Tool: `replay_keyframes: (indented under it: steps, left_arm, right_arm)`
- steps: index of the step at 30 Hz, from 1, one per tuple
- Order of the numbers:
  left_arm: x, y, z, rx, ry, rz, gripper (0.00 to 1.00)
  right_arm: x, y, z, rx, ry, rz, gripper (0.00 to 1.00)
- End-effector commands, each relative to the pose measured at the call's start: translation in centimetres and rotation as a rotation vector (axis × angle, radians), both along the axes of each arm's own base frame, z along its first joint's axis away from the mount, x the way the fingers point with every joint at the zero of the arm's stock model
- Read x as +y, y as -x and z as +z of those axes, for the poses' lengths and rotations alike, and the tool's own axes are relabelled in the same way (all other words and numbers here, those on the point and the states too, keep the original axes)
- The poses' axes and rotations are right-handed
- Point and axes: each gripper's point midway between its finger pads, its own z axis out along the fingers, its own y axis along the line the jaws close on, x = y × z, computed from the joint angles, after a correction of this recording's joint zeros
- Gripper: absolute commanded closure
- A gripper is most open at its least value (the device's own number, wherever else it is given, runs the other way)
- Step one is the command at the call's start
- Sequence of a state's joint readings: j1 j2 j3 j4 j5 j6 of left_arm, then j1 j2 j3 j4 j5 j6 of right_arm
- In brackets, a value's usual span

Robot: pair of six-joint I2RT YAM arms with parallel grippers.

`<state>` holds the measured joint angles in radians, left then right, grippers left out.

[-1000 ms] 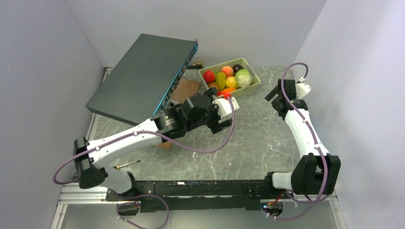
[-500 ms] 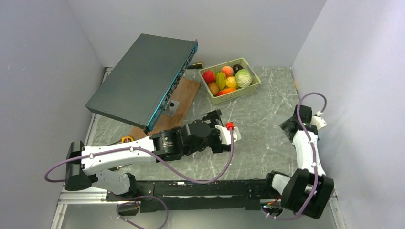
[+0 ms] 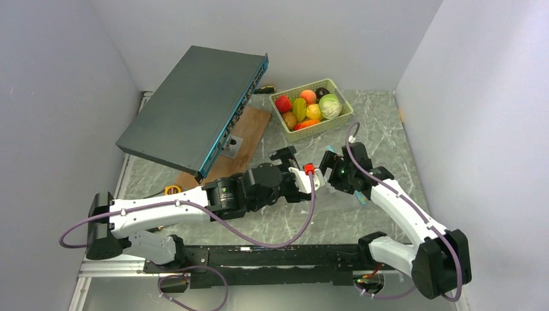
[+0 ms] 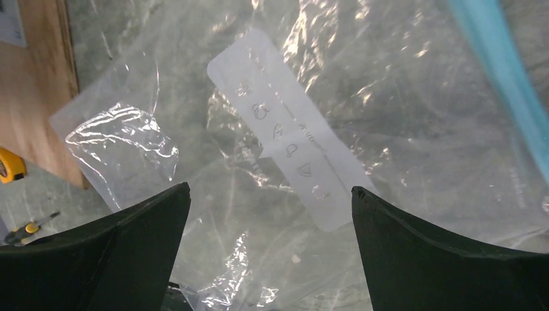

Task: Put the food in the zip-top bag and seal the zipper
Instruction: Move the zipper food storage bag to the center of the board, then pick up the zipper food storage bag at the center of the board.

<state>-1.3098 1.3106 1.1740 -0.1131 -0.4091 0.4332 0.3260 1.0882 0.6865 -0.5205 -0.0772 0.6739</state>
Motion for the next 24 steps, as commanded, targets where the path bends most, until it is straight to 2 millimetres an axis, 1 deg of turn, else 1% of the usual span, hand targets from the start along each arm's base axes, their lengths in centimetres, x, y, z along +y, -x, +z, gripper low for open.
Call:
replay_keyframes:
  steps: [1, 3, 4, 6, 7, 9, 12, 16, 19, 23, 24]
  left_arm:
    - [0.2, -0.4, 1.6, -0.036, 0.054, 0.029, 0.01]
    - [-0.1, -0.5, 1.2, -0.033, 0.037, 0.029, 0.01]
    - [-0.1, -0.5, 1.2, -0.030, 0.032, 0.029, 0.01]
    - [-0.2, -0.5, 1.1, -0.025, 0.026, 0.028, 0.01]
    - [-0.3, -0.4, 1.1, -0.022, 0.027, 0.023, 0.01]
    - [-0.3, -0.4, 1.0, -0.019, 0.026, 0.019, 0.01]
    - [-0.5, -0.4, 0.7, -0.017, 0.018, 0.019, 0.01]
    - [-0.5, -0.3, 1.0, -0.011, 0.027, 0.016, 0.01]
    - [-0.3, -0.1, 1.4, -0.005, 0.040, 0.011, 0.01]
    - [-0.1, -0.1, 1.8, -0.010, 0.050, 0.012, 0.01]
    - [-0.1, -0.1, 1.7, -0.011, 0.047, 0.014, 0.01]
  right_arm:
    - [-1.0, -1.3, 3.8, -0.110, 0.017, -0.048, 0.03]
    - [-4.7, -1.8, 4.0, -0.104, 0.140, -0.206, 0.01]
    - [-6.3, -1.7, 3.9, -0.084, 0.167, -0.278, 0.01]
    - [-9.3, -1.1, 3.2, -0.024, 0.164, -0.428, 0.01]
    - [-11.0, -0.8, 2.7, 0.007, 0.127, -0.516, 0.01]
    - [-12.8, 0.1, 1.6, 0.040, 0.043, -0.617, 0.01]
    - [-14.3, 1.6, 0.0, 0.061, -0.025, -0.725, 0.01]
    - [-14.2, 2.9, -2.2, 0.120, -0.110, -0.768, 0.01]
    - [-13.1, 2.4, -3.3, 0.103, -0.223, -0.723, 0.01]
    - [-10.9, 1.1, -3.5, 0.014, -0.370, -0.623, 0.01]
    - [-10.5, 1.2, -4.0, 0.005, -0.398, -0.616, 0.02]
